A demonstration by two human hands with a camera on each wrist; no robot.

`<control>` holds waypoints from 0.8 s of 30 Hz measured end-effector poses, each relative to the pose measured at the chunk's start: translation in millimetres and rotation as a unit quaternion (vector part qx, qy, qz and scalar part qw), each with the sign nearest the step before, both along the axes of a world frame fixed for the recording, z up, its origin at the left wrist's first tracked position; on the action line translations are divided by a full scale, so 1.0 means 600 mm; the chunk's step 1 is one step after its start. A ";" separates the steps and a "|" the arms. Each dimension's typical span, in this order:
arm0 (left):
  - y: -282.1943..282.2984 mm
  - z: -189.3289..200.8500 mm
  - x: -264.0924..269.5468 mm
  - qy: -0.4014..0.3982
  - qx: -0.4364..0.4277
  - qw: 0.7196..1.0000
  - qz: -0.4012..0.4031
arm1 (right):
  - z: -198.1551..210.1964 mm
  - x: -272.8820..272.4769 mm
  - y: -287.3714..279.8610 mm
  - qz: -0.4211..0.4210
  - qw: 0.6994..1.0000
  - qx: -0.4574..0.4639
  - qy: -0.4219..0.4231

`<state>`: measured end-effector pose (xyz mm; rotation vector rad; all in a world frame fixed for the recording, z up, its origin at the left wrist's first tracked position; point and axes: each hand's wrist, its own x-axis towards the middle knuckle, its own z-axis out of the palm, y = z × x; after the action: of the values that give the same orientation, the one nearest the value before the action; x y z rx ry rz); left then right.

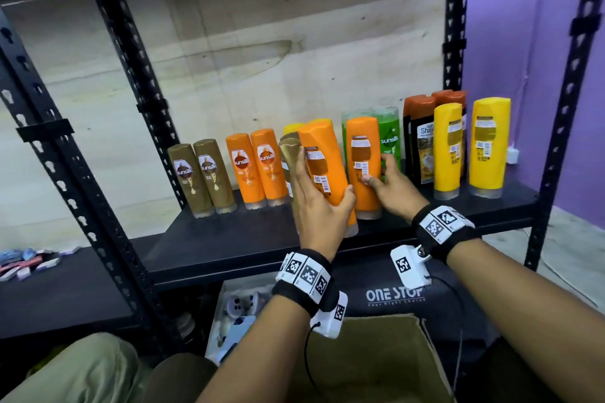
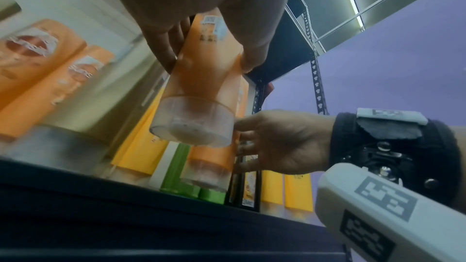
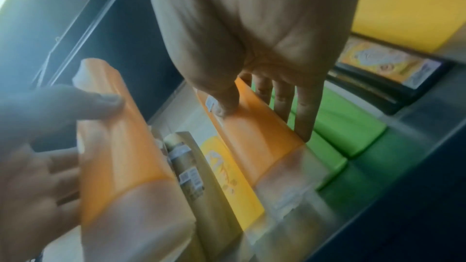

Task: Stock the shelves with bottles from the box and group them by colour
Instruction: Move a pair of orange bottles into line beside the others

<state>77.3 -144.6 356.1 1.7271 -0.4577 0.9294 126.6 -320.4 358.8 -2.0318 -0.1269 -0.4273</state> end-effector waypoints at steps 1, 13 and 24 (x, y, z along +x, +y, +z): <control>-0.010 -0.003 0.000 -0.001 0.002 1.000 -0.001 | 0.001 -0.007 -0.011 -0.006 1.000 -0.009 -0.004; -0.100 -0.035 0.011 0.047 -0.002 0.997 -0.059 | -0.016 -0.064 -0.099 -0.045 0.998 -0.018 -0.029; -0.113 -0.054 0.037 0.108 0.017 0.992 -0.067 | -0.049 -0.070 -0.110 -0.055 0.996 -0.003 -0.065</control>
<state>99.4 -212.6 324.0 1.7809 -0.4424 0.6343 84.4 -386.1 329.4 -2.0233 -0.0974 -0.6295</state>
